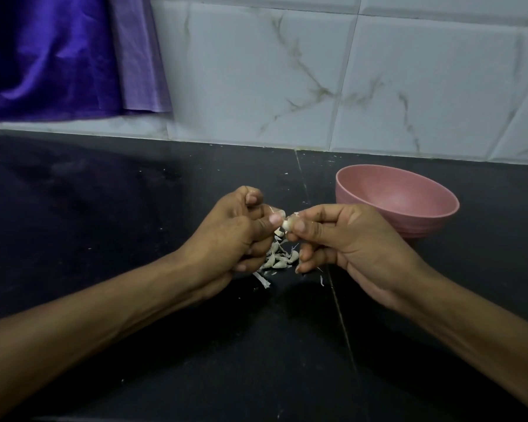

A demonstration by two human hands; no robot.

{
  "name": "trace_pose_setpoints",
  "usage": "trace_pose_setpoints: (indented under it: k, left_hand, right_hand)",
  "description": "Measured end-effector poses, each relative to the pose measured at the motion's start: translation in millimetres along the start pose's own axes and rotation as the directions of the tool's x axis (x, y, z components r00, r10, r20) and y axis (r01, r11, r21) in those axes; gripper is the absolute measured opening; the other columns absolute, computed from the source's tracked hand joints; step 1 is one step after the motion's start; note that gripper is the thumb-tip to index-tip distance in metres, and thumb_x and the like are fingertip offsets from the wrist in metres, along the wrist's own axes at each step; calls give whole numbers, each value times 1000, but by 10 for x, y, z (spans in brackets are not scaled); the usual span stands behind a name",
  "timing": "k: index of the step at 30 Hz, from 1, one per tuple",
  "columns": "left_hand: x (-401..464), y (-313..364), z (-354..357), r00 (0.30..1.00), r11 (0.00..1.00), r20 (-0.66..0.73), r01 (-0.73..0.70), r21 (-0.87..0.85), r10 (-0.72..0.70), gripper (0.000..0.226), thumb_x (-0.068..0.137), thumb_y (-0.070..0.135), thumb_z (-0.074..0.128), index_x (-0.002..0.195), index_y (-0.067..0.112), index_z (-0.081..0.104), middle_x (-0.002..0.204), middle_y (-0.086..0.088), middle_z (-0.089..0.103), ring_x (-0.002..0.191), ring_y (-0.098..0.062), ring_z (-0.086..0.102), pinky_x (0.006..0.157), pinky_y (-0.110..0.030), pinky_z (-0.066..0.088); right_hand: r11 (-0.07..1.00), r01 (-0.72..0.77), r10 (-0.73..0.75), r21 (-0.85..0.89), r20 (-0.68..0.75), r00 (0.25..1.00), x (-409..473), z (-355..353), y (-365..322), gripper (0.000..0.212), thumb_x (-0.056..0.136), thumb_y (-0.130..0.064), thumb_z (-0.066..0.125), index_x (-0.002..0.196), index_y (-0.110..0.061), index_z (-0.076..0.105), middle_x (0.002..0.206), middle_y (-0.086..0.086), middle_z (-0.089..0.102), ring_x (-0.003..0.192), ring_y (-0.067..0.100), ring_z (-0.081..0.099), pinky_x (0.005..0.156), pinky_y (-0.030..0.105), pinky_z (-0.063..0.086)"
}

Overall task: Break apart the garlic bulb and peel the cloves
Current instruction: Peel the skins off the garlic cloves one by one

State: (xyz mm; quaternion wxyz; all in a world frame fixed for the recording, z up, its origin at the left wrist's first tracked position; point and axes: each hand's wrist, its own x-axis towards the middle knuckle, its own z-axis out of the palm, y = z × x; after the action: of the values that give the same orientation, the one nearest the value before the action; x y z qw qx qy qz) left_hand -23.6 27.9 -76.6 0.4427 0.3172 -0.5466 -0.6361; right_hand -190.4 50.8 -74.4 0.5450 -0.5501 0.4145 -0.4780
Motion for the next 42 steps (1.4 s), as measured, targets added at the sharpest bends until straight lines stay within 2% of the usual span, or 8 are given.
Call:
trace_pose_setpoints:
  k: [8,13,16,30,33,37,40,42]
  left_hand:
    - [14,-31,-16,988,984,-29,-147,101,151,34,93,-5,54,88,17,28,79,-1,55,36,-5,22,34,-12,21]
    - [23,-56,-41,926,870,2,-356,341,378,43,87,-11,59,84,17,27,81,-6,57,35,-1,29,36,-13,26]
    - [25,-68,-38,891,811,23,-423,405,453,45,87,-12,61,83,18,28,83,-8,58,34,-1,36,38,-12,28]
    - [-21,-78,14,829,721,74,-522,455,554,47,86,-12,62,82,18,26,81,-11,58,37,4,47,43,-7,32]
    - [-17,-121,-4,817,690,90,-534,488,569,44,84,7,68,83,24,28,83,-4,61,39,-6,39,39,-29,31]
    - [-30,-125,-18,804,648,123,-549,528,581,37,83,28,65,80,39,29,86,4,64,41,-11,38,42,-27,33]
    - [-40,-142,5,800,622,146,-553,554,582,40,87,19,66,83,32,29,87,2,64,49,-25,53,46,-36,45]
    - [-47,-164,14,800,618,158,-556,556,579,44,88,4,66,83,28,29,85,-1,64,52,-13,55,50,-22,43]
  right_hand:
    - [990,62,-76,-129,-113,991,-8,-1,-5,20,77,-10,74,90,4,71,68,8,70,51,15,62,54,30,60]
    - [998,-31,36,57,-86,996,2,-9,18,31,69,-14,73,94,6,71,79,13,69,54,11,61,52,23,55]
    - [974,-111,123,198,-50,991,22,0,23,32,70,-12,71,97,6,70,80,12,68,53,9,60,51,20,54]
    - [901,-229,243,368,9,970,30,20,57,35,71,-11,68,103,3,68,78,4,70,45,2,48,39,12,39]
    - [899,-224,240,377,5,971,26,26,57,26,70,-10,67,94,-1,68,79,3,73,44,2,45,38,12,37]
    - [892,-232,256,388,-11,967,34,28,57,23,69,-11,68,91,-2,68,82,5,74,44,2,44,36,12,36]
    - [879,-234,267,416,-22,964,35,26,50,25,68,-10,70,91,-2,70,73,2,65,43,2,44,35,13,34]
    - [874,-232,269,427,-28,963,38,25,46,27,67,-10,70,93,-1,70,68,0,60,43,3,43,35,13,33]
